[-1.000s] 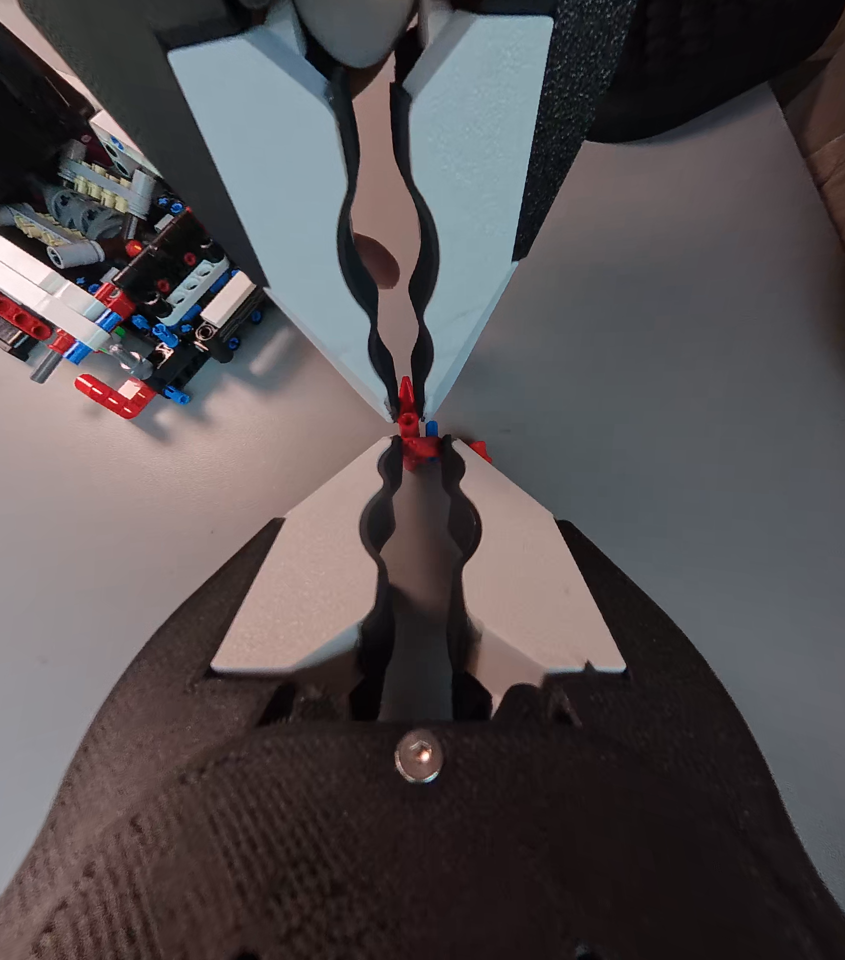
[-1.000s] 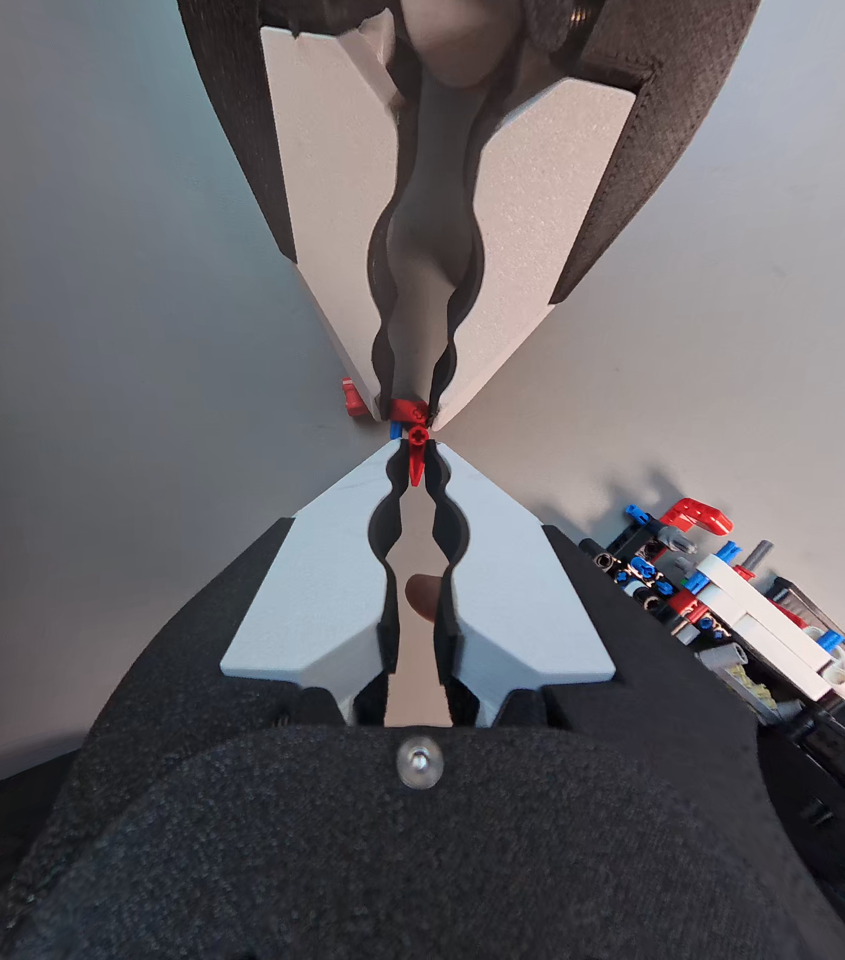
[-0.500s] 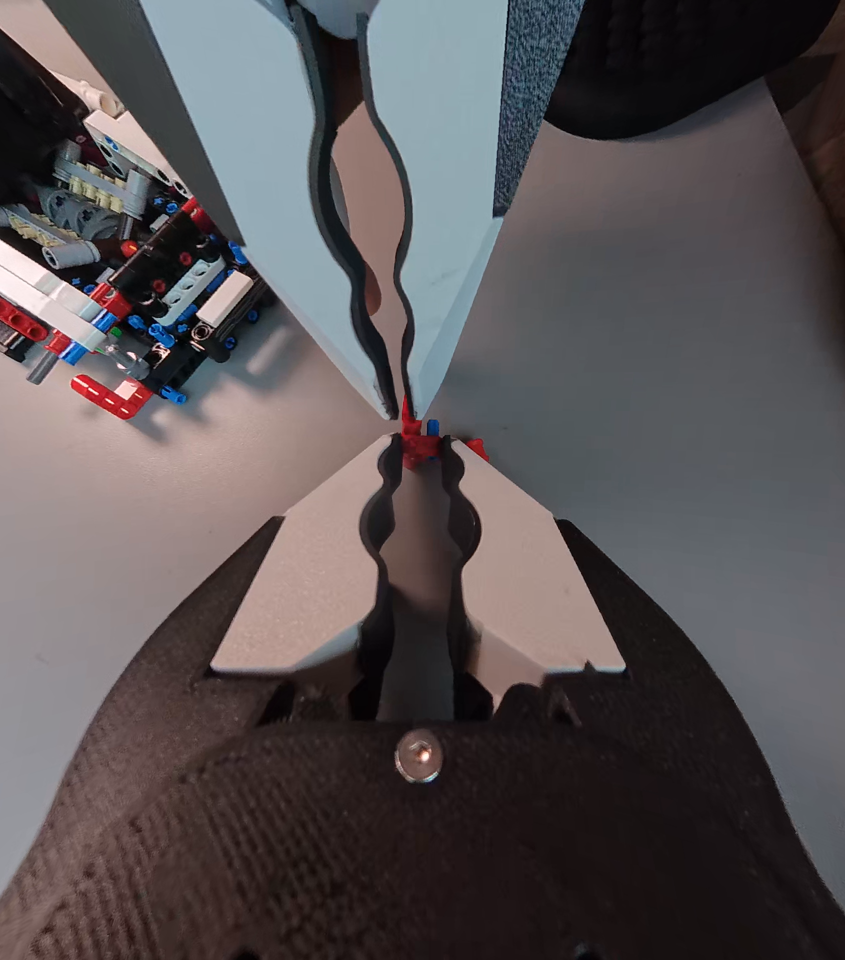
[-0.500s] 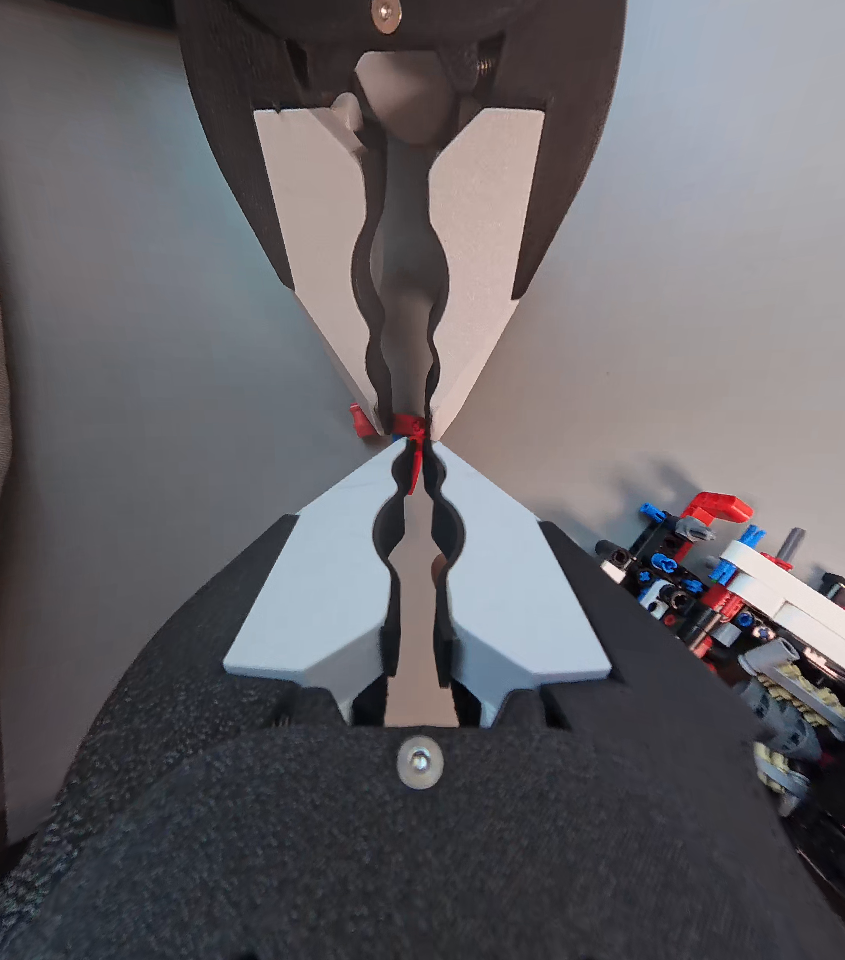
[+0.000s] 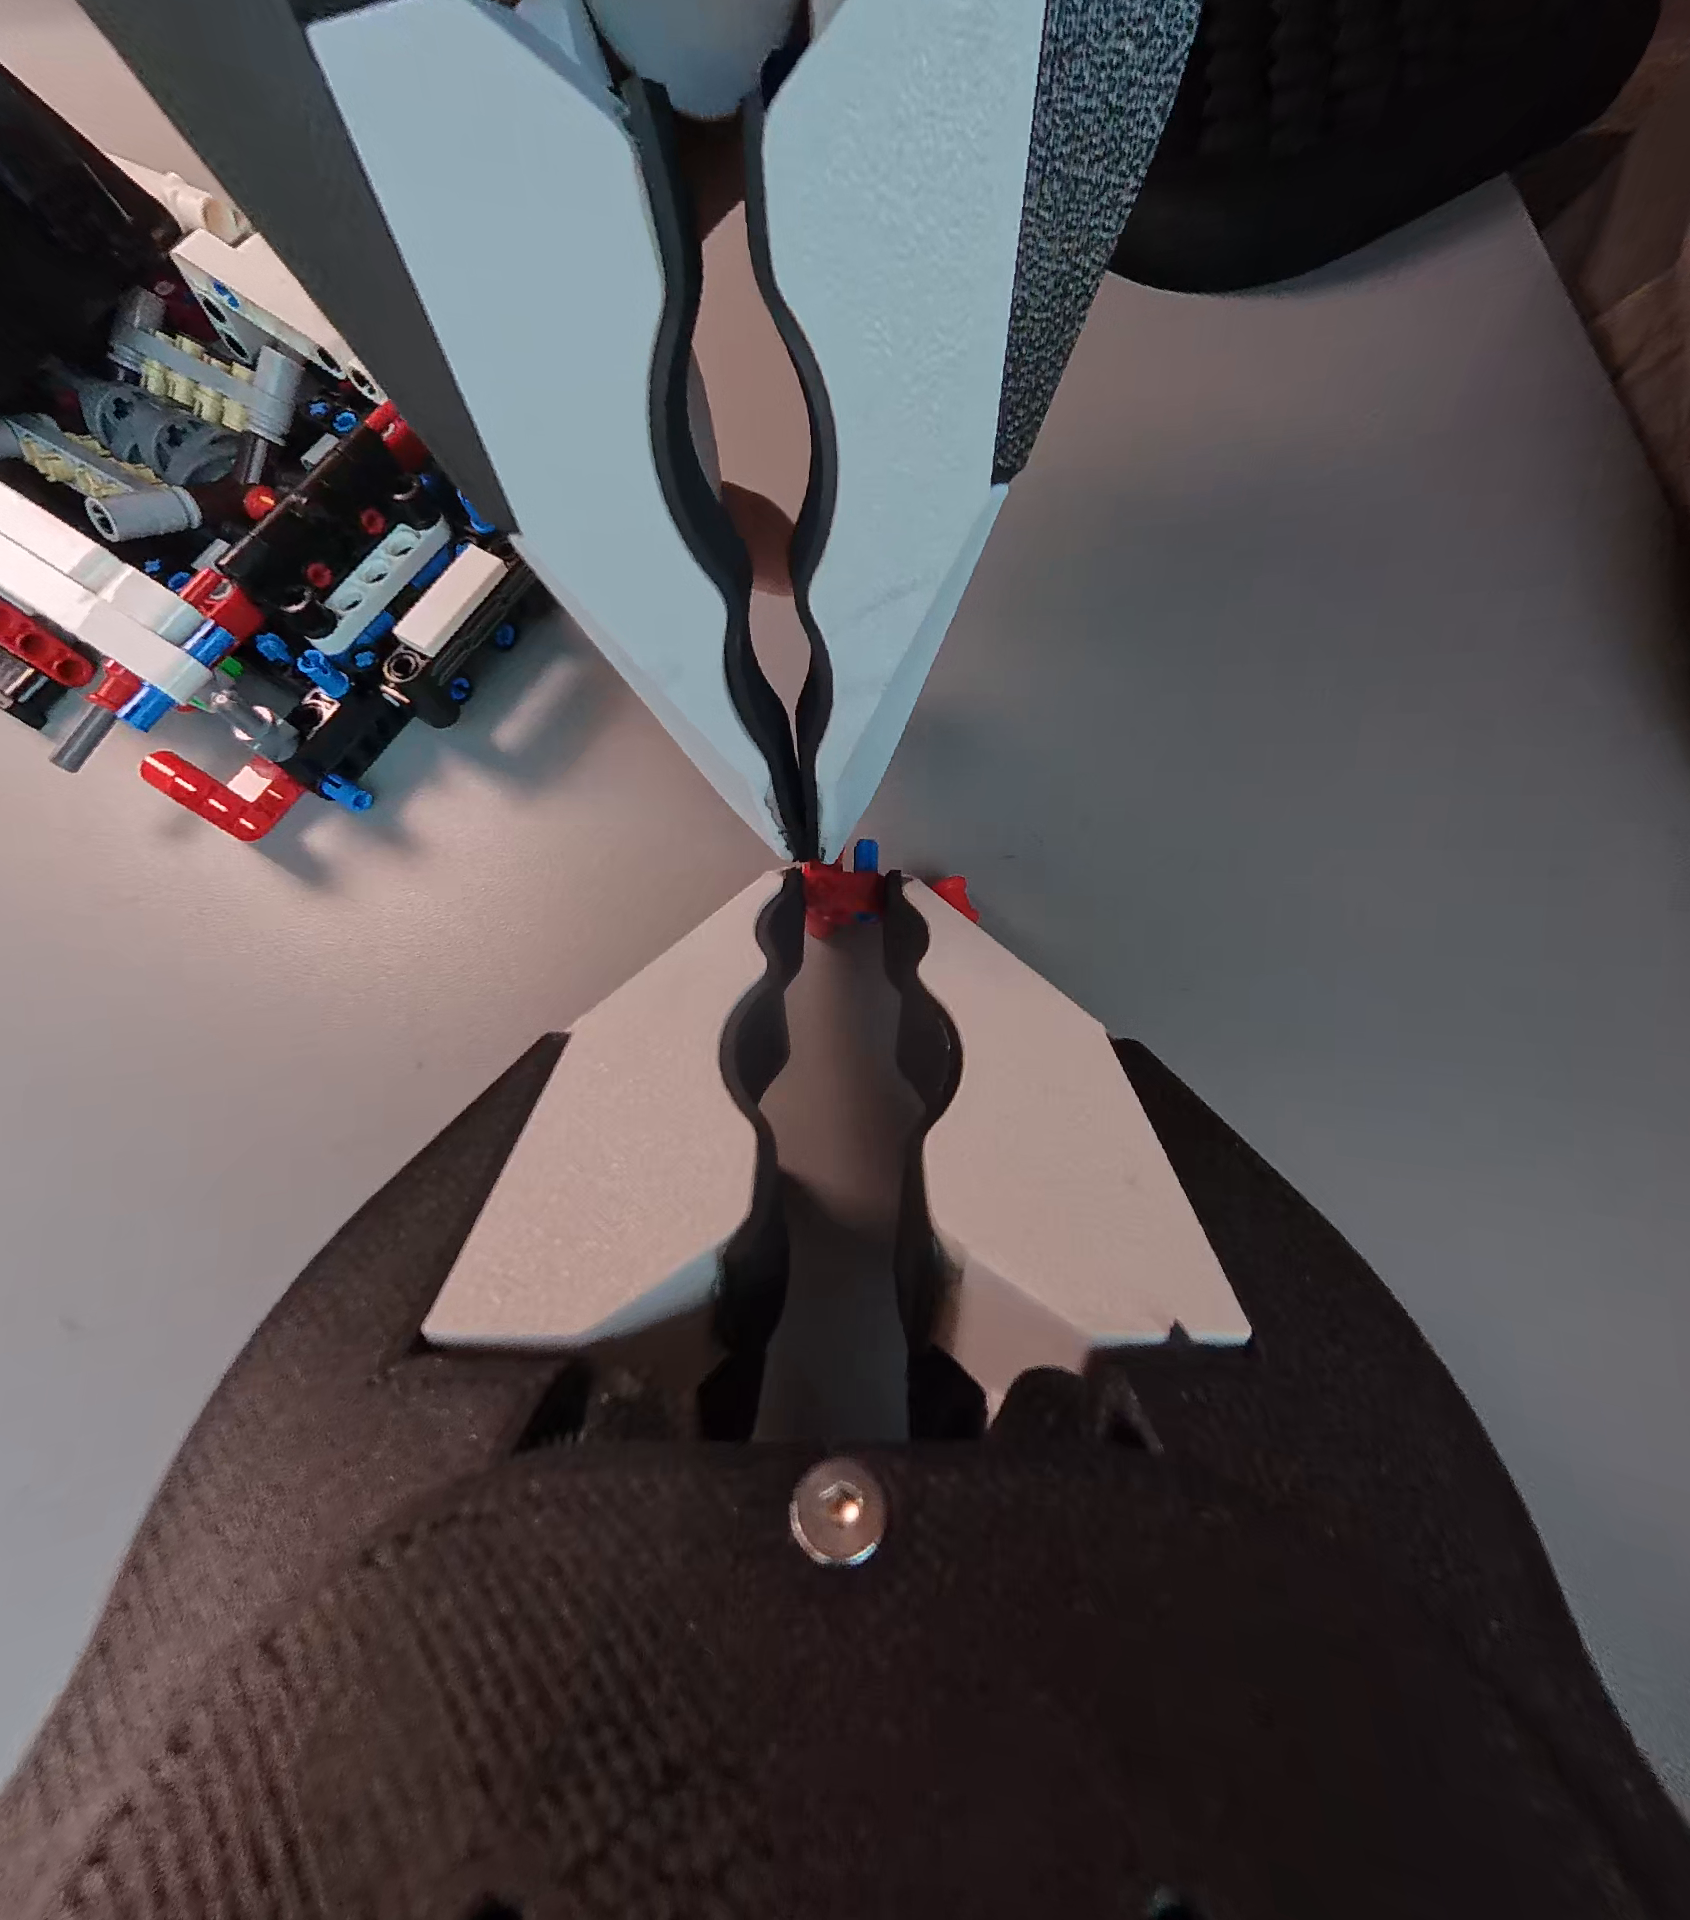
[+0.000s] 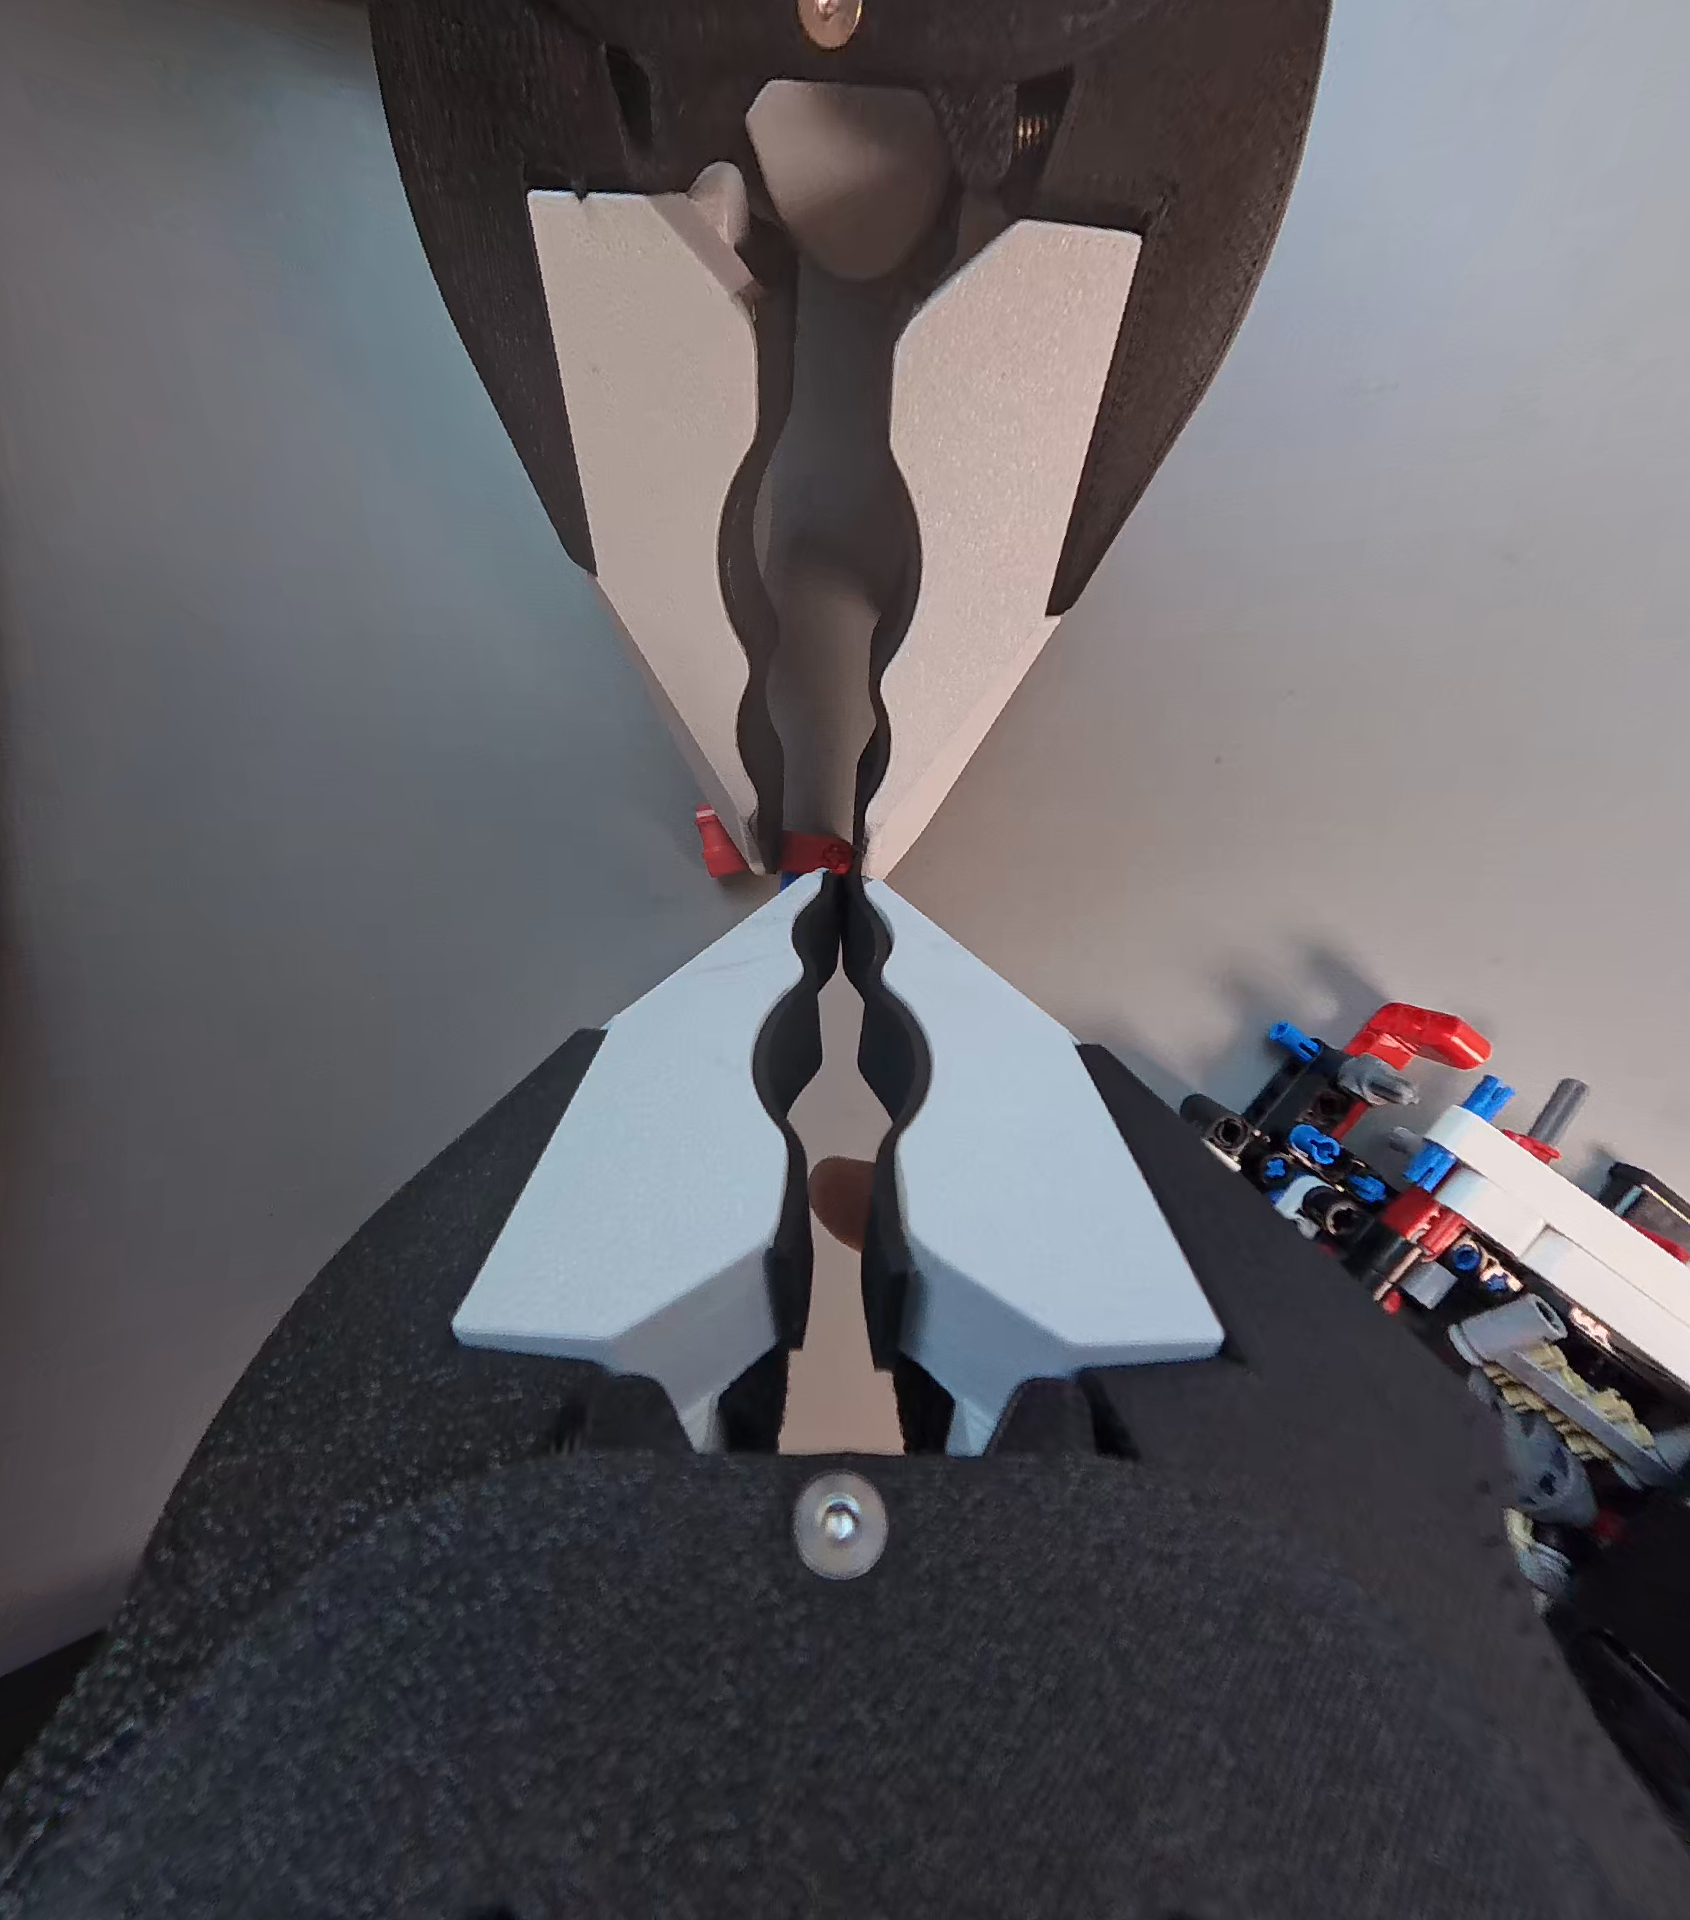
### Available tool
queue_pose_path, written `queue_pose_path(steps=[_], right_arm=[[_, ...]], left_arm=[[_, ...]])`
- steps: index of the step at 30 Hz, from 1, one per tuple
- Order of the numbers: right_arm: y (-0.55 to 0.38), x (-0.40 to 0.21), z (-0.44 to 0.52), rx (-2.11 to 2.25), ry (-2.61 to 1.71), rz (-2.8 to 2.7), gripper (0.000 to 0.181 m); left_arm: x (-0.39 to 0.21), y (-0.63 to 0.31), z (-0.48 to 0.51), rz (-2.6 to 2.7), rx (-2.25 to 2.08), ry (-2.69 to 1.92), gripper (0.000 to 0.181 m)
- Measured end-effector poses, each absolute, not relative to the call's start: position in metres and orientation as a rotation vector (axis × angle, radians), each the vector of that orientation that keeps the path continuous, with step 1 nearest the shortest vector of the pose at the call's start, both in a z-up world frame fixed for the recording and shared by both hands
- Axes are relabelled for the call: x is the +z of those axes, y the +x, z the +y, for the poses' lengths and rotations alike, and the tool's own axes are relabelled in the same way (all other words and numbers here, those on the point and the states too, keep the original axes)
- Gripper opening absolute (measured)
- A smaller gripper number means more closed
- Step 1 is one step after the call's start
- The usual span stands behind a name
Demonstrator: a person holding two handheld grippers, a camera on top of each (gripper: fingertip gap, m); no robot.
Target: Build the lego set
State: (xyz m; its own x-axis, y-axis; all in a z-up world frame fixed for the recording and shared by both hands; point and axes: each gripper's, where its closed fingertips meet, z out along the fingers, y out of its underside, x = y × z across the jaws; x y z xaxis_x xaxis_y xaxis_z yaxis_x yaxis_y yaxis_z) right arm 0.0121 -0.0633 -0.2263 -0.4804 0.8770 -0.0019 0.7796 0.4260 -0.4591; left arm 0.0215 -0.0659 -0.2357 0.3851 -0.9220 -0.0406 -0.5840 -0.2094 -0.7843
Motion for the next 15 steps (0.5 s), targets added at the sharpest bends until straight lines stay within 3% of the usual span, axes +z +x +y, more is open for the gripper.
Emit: queue_pose_path(steps=[7,10,15], right_arm=[[0.0132,-0.2235,-0.0619,0.681,-1.544,-2.362,0.0],[0.0152,-0.2183,-0.0607,0.661,-1.513,-2.367,0.012],[0.0159,-0.2249,-0.0633,0.57,-1.504,-2.435,0.007]], left_arm=[[-0.2359,0.0217,-0.0664,1.294,-0.573,-1.911,0.013],[-0.2359,0.0217,-0.0664,1.297,-0.563,-1.908,0.013],[-0.236,0.0217,-0.0666,1.299,-0.564,-1.909,0.013]])
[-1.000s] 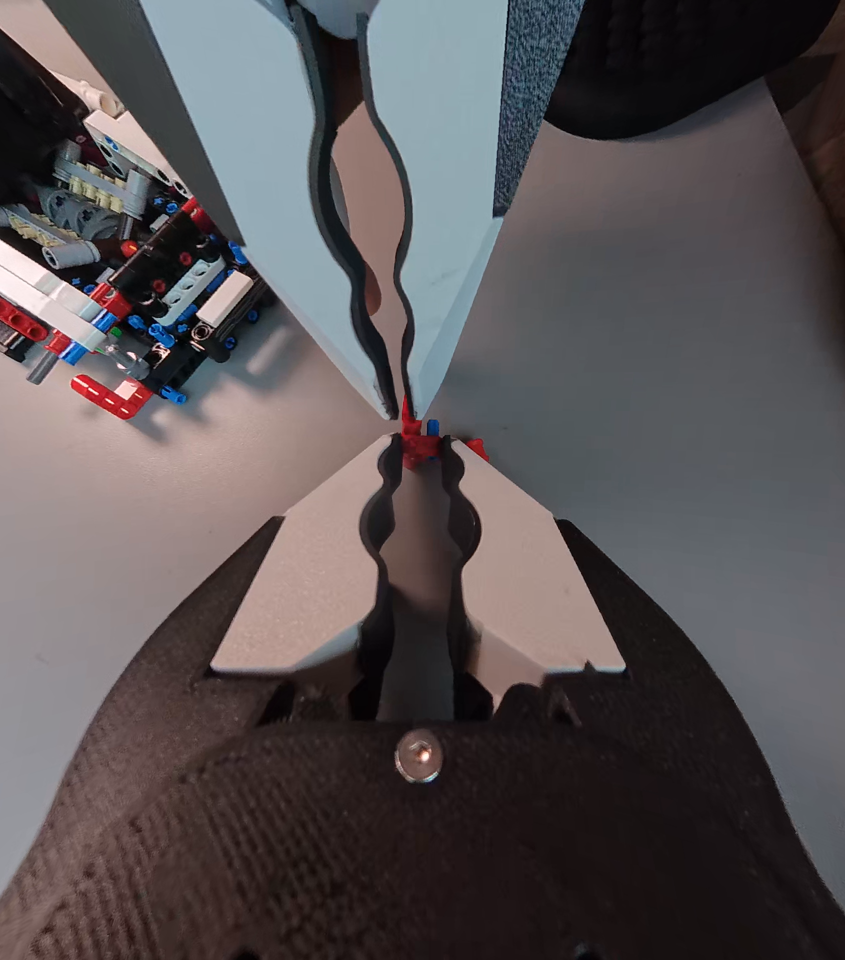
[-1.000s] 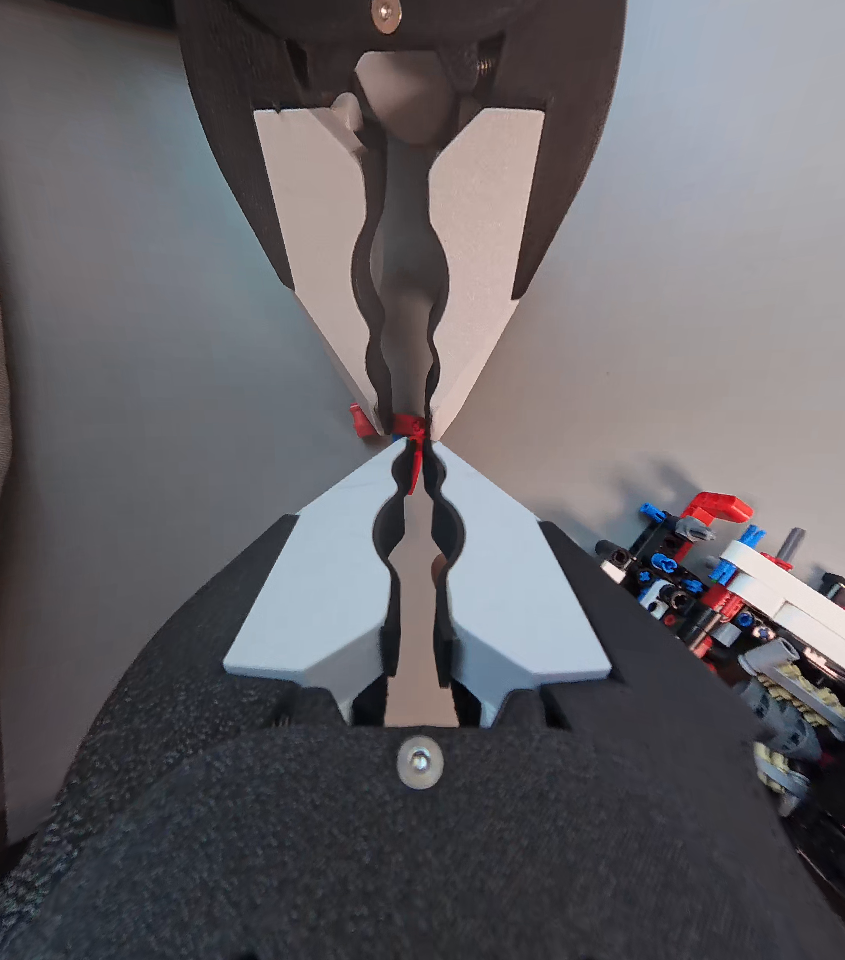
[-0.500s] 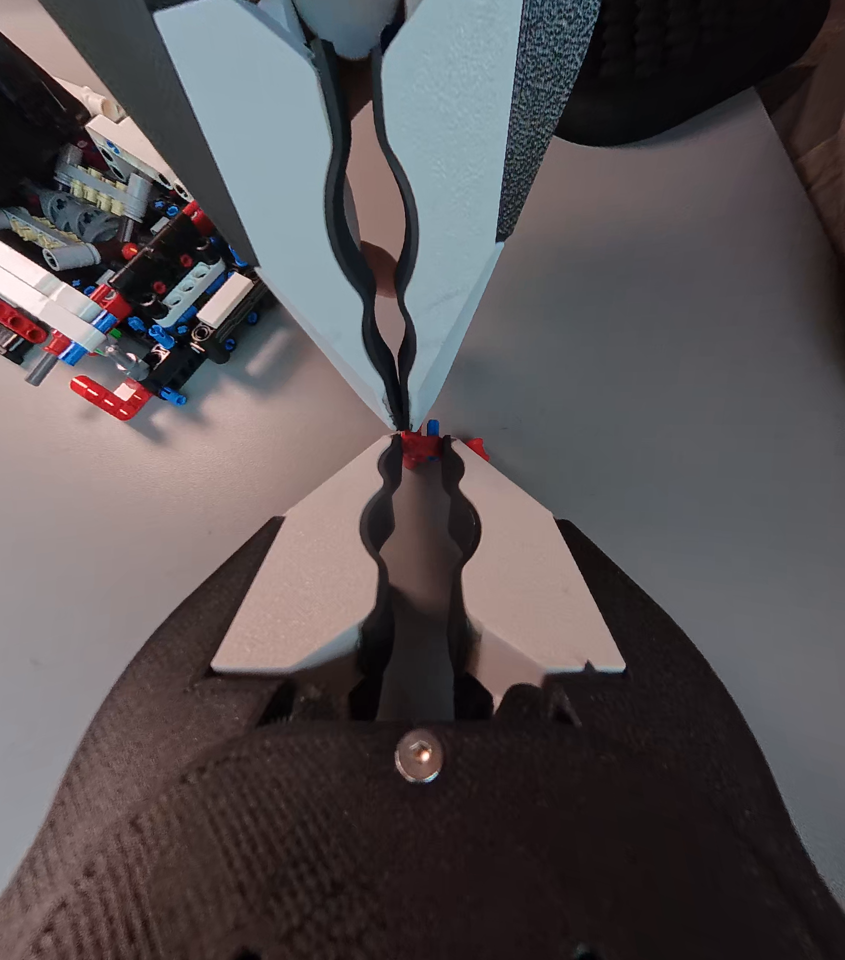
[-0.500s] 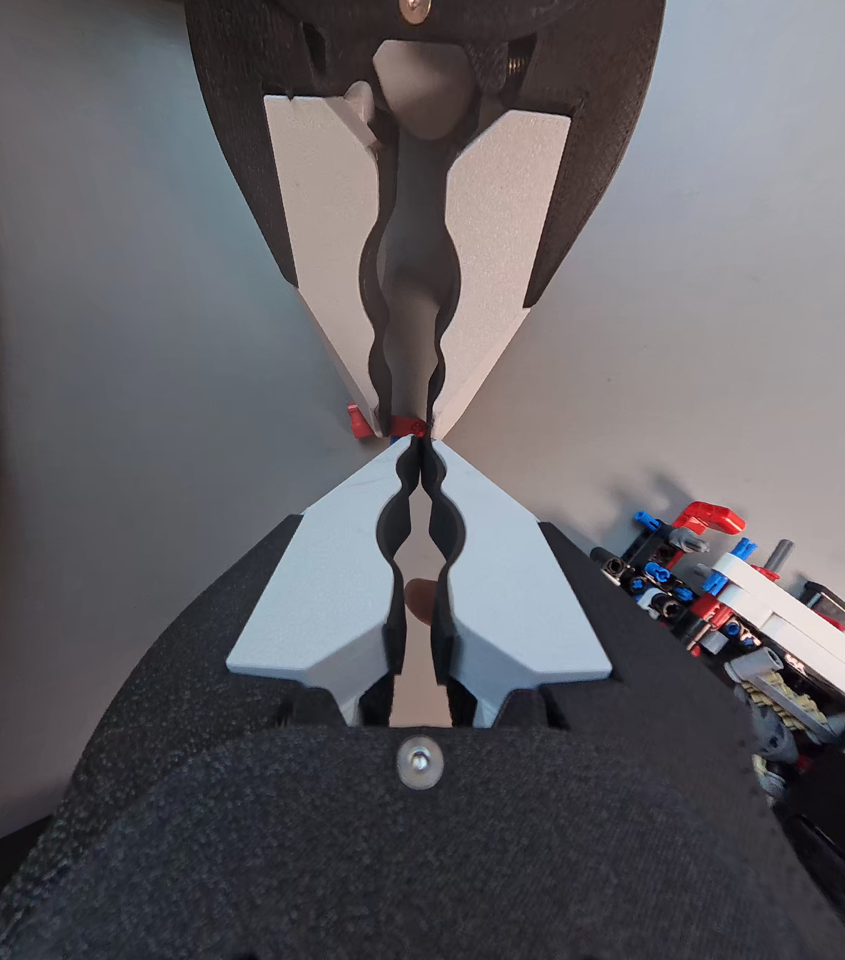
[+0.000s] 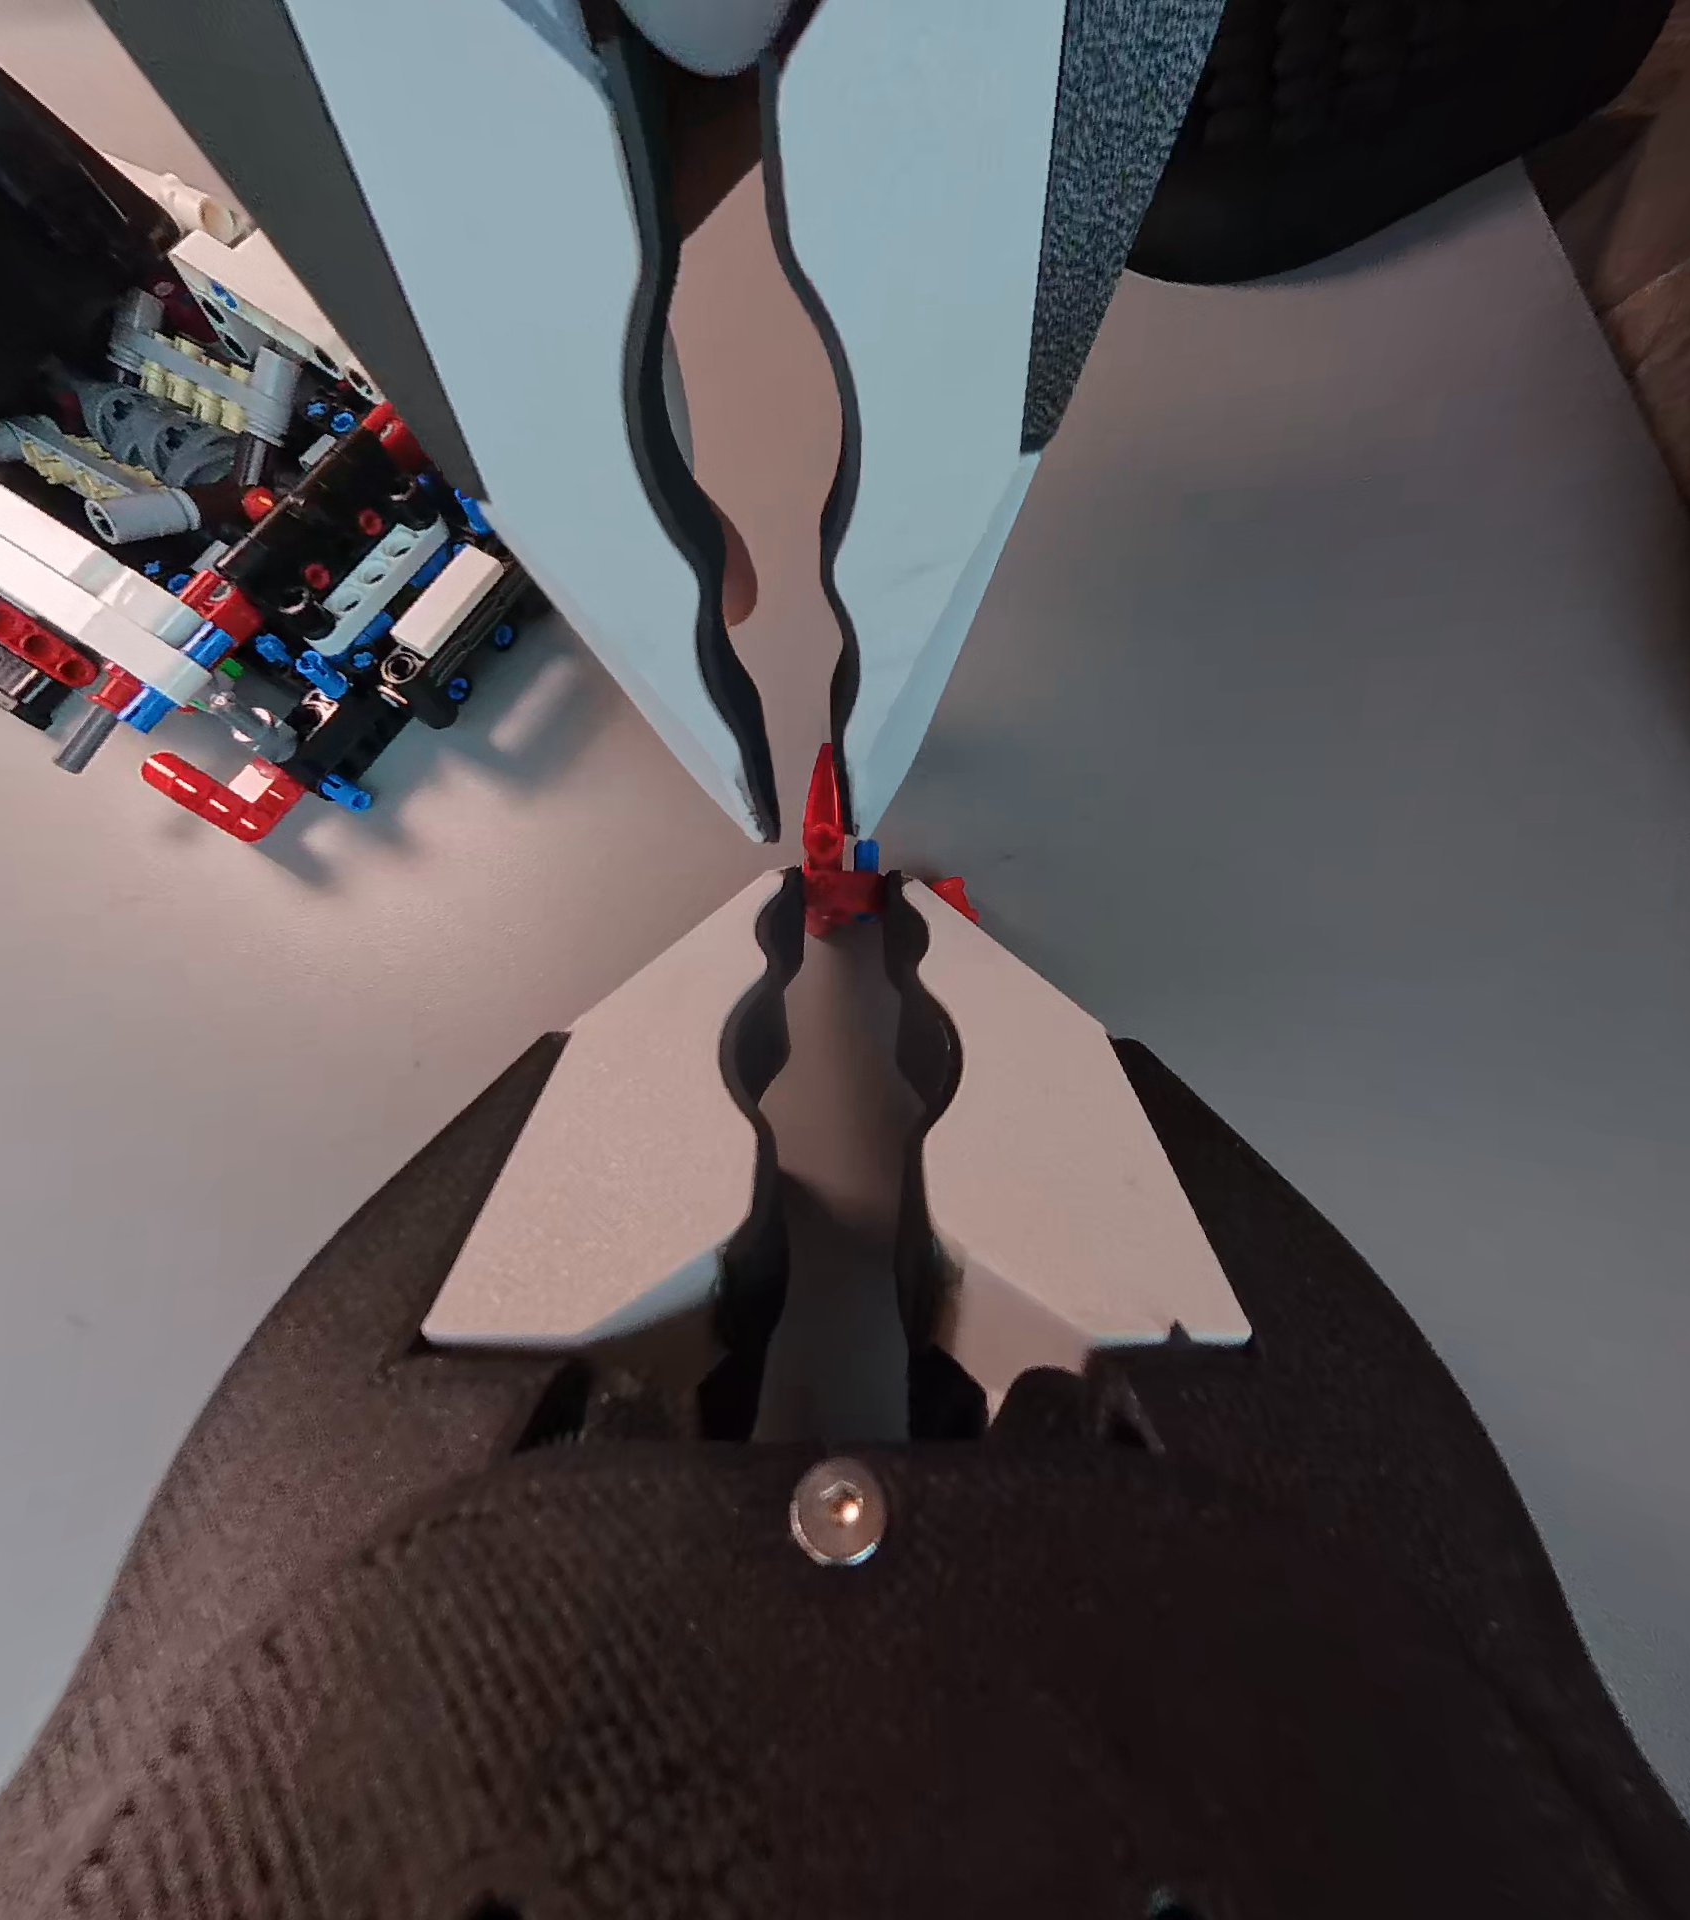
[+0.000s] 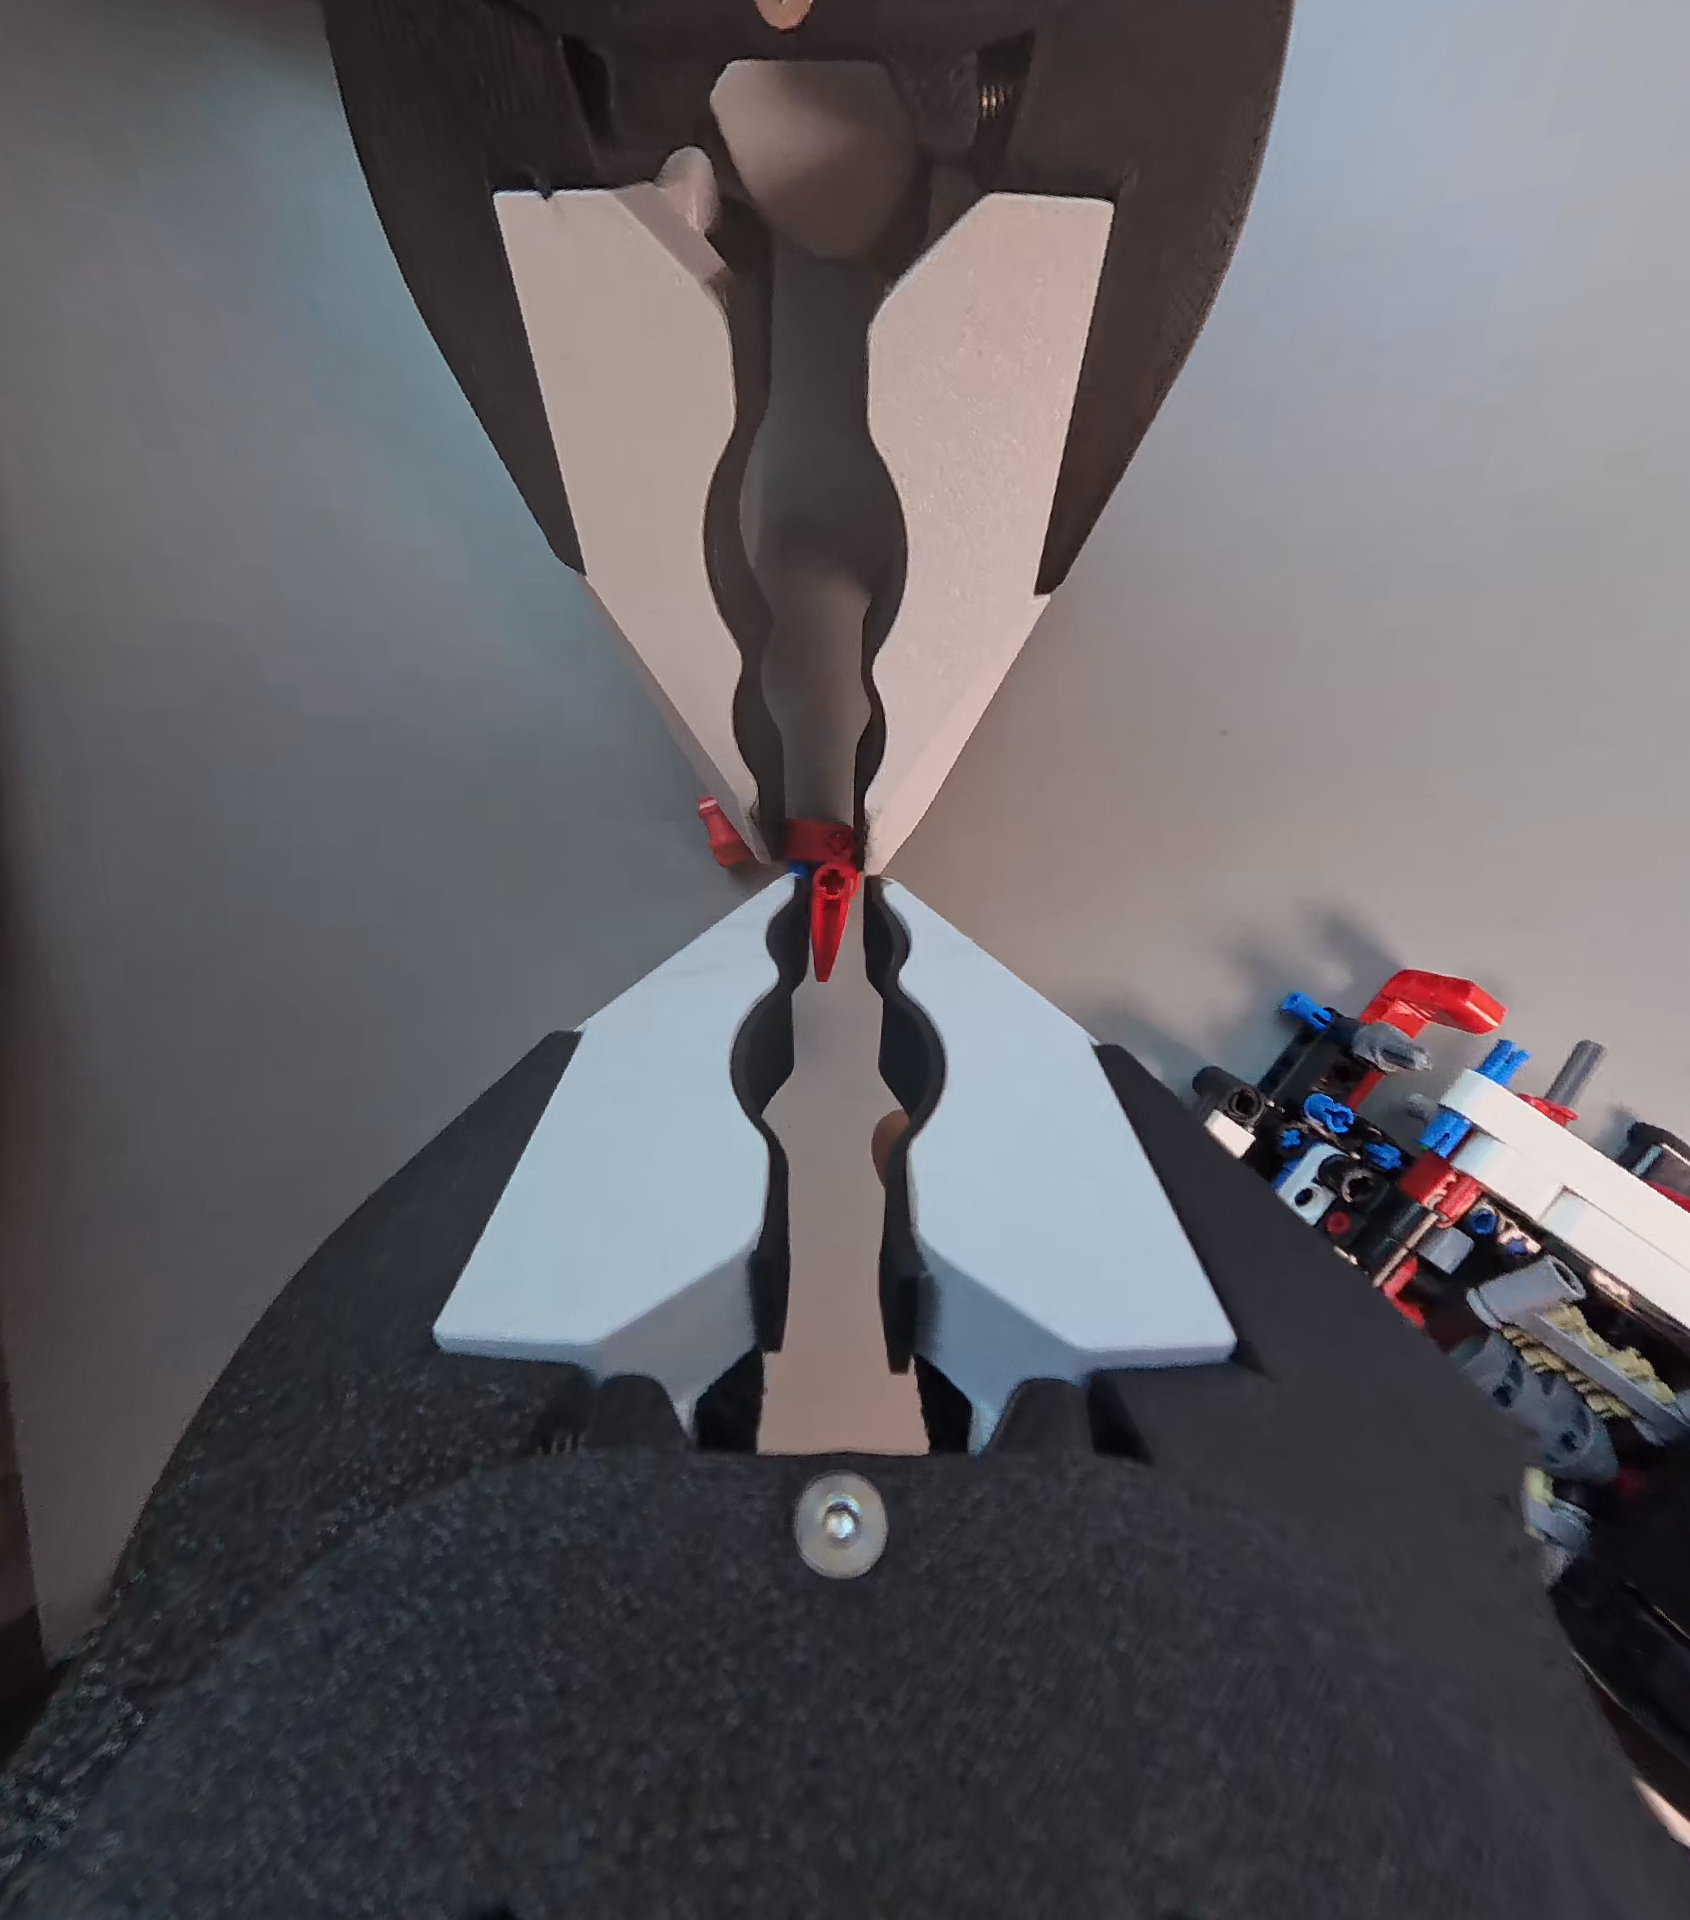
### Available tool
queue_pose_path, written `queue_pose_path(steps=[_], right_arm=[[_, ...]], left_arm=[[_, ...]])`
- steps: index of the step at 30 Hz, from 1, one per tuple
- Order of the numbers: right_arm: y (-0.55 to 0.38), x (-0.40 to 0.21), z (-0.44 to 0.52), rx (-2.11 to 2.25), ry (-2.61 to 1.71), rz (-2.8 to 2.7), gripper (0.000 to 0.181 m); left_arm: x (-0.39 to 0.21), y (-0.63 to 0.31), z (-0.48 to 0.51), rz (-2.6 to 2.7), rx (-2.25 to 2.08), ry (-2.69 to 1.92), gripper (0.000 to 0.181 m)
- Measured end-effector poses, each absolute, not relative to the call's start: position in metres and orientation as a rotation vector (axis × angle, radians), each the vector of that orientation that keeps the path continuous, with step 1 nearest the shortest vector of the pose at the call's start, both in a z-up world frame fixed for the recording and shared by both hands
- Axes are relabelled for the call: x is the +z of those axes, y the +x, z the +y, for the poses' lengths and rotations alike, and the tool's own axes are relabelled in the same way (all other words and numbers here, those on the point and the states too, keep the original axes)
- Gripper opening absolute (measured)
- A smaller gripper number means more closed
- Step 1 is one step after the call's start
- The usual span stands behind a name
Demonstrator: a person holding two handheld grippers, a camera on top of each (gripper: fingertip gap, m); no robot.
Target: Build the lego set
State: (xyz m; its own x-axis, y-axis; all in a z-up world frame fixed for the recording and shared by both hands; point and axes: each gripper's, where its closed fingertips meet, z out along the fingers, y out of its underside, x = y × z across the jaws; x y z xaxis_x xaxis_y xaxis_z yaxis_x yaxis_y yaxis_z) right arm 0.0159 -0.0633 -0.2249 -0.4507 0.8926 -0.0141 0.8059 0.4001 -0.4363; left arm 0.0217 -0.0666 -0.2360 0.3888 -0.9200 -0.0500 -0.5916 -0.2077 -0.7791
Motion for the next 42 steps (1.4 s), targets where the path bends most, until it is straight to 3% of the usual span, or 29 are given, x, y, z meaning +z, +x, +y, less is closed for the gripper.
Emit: queue_pose_path(steps=[21,23,26,35,42], right_arm=[[0.015,-0.231,-0.064,0.631,-1.517,-2.45,0.004],[0.02,-0.224,-0.063,0.693,-1.498,-2.393,0.024],[0.026,-0.206,-0.061,0.788,-1.445,-2.256,0.028],[0.011,-0.176,-0.017,0.936,-1.426,-1.58,0.027],[-0.014,-0.146,-0.017,1.043,-1.282,-1.53,0.019]], left_arm=[[-0.236,0.021,-0.067,1.285,-0.586,-1.91,0.013],[-0.236,0.021,-0.067,1.281,-0.579,-1.91,0.013],[-0.234,0.019,-0.063,1.233,-0.59,-1.933,0.013],[-0.174,-0.013,-0.026,0.598,-0.996,-1.847,0.013],[-0.126,-0.018,-0.026,0.383,-1.242,-1.651,0.013]])
